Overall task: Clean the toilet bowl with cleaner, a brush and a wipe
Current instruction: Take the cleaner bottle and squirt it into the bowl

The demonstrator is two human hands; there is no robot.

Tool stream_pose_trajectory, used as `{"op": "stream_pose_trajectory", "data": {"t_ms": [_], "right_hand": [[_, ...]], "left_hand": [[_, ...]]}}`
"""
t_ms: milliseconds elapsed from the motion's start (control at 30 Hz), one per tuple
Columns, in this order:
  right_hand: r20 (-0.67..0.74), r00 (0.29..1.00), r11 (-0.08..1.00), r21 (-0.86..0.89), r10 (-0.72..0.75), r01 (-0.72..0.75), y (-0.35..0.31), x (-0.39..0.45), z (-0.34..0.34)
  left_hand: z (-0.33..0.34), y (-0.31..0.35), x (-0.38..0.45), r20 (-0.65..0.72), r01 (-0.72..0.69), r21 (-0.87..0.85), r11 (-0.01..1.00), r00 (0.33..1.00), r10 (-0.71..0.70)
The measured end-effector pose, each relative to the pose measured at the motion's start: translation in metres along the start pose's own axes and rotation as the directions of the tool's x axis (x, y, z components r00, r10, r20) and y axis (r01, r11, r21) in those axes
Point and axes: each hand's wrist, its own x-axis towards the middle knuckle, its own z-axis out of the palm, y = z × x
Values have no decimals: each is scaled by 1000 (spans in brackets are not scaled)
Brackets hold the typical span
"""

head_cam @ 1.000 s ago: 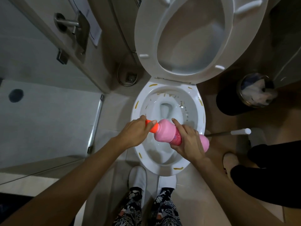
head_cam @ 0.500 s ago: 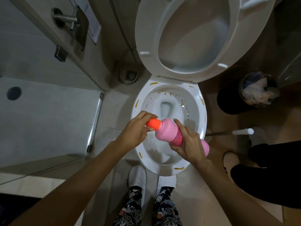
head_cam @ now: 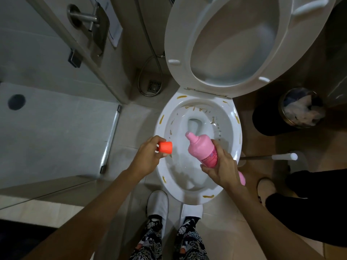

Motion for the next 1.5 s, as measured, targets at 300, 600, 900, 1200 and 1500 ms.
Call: {"op": "stream_pose_trajectory", "data": {"t_ms": [300,600,900,1200,1500], "right_hand": [[35,989,989,-26,144,-143,-6,42,15],[94,974,978,-30,207,-205,-9,82,26],[134,955,962,-117,263,-248,-9,115,27],[166,935,932,-239,314,-271,-18,130,36],[256,932,924,-349,256,-158,-22,102,42]], "left_hand": [[24,-20,9,-42,47,-31,998,998,-48],[33,-31,13,-30,-12,-15,1000,999,11],[32,-37,21,-53,-8,-26,1000,999,6],[30,-45,21,-67,10,-43,999,998,-13],[18,-52,19,-121,46,-66,997,991,-54]]}}
